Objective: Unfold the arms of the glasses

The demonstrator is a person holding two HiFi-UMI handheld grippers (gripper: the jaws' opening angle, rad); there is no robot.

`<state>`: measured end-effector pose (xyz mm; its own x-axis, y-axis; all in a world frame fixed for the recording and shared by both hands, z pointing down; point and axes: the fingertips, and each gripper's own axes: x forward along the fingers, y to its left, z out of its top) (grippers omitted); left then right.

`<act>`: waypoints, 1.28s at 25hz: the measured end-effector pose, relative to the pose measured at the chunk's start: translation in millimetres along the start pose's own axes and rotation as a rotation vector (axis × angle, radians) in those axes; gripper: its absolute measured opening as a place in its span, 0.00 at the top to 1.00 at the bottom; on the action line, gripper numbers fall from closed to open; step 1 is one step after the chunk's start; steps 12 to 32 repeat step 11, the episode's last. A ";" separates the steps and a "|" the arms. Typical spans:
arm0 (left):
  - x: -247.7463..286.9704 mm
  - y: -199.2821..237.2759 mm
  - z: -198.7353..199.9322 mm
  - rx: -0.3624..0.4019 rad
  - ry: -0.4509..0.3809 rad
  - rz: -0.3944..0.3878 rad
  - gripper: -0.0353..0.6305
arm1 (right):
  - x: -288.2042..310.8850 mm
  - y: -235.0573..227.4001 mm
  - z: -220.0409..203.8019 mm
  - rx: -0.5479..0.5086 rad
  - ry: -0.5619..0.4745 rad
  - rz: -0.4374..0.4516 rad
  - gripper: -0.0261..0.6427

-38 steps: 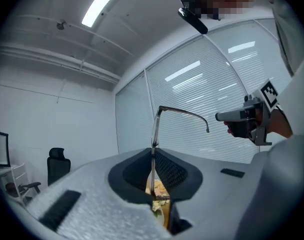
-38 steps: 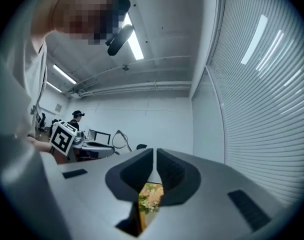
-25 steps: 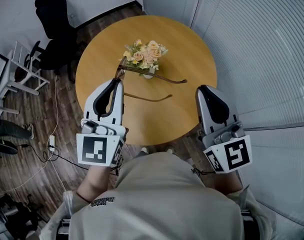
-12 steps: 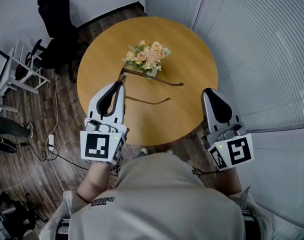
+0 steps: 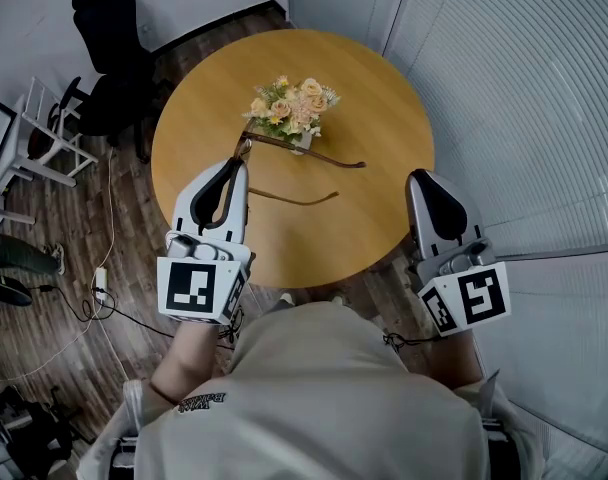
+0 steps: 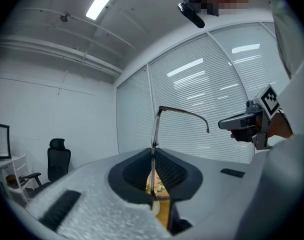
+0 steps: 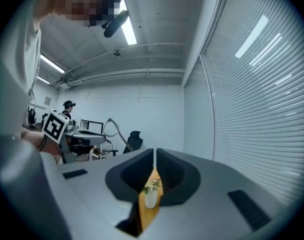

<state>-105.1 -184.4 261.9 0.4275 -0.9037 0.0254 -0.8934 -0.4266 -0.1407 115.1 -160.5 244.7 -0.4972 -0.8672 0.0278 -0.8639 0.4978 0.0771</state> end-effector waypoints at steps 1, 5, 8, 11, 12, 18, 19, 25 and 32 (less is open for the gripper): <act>-0.5 -0.8 1.2 -0.007 0.001 -0.001 0.89 | 0.1 -0.1 -0.1 0.001 0.001 -0.001 0.90; -0.5 -1.9 0.6 -0.008 0.002 -0.009 0.89 | 1.0 -0.3 -2.2 -0.001 0.011 -0.004 0.90; 0.4 -0.2 -3.1 0.005 0.003 -0.009 0.89 | 2.5 -0.1 -5.8 -0.019 0.017 -0.010 0.90; -0.6 1.0 -3.0 0.006 0.001 -0.005 0.89 | 2.5 0.9 -7.0 -0.014 0.016 -0.009 0.90; -0.6 1.0 -3.0 0.006 0.001 -0.005 0.89 | 2.5 0.9 -7.0 -0.014 0.016 -0.009 0.90; -0.6 1.0 -3.0 0.006 0.001 -0.005 0.89 | 2.5 0.9 -7.0 -0.014 0.016 -0.009 0.90; -0.6 1.0 -3.0 0.006 0.001 -0.005 0.89 | 2.5 0.9 -7.0 -0.014 0.016 -0.009 0.90; -0.6 1.0 -3.0 0.006 0.001 -0.005 0.89 | 2.5 0.9 -7.0 -0.014 0.016 -0.009 0.90; -0.6 1.0 -3.0 0.006 0.001 -0.005 0.89 | 2.5 0.9 -7.0 -0.014 0.016 -0.009 0.90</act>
